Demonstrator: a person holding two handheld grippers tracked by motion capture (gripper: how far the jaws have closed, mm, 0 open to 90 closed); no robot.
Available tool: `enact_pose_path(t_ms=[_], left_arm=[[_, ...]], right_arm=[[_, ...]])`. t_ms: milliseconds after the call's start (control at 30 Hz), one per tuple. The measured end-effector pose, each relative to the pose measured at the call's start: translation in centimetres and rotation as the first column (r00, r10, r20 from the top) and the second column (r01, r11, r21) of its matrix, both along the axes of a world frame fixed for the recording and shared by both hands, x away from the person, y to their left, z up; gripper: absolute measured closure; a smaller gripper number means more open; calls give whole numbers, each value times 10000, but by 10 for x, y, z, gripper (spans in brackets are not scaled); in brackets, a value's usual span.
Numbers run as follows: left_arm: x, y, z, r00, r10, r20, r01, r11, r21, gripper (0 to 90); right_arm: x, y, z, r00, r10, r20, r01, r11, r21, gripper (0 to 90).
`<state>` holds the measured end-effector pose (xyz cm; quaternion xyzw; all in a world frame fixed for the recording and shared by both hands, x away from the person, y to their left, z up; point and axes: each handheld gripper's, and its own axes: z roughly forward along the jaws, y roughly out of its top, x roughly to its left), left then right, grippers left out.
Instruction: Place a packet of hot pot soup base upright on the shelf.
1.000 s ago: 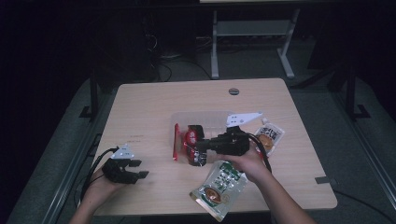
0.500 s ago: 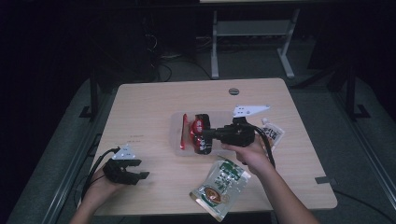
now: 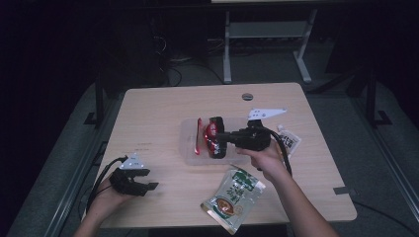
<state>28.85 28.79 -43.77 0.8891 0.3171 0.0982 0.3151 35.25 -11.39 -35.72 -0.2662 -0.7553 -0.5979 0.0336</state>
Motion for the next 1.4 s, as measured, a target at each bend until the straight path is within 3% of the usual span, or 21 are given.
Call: enact_pose_path(t_ms=[667,1067,1400], left_arm=[[0,-3,-2,9996,-238,-178,241,9995,180,373],[0,-4,-3,9993,-315,-220,319,9994,164,373],[0,-5,-3,9990,-370,-233,373,9992,128,372]], right_arm=[[17,23,-9,9996,-215,-170,208,9989,-431,900],[35,43,-13,9990,-315,-318,289,9964,-798,900],[51,57,-24,9965,-627,-547,554,9905,-1256,900]])
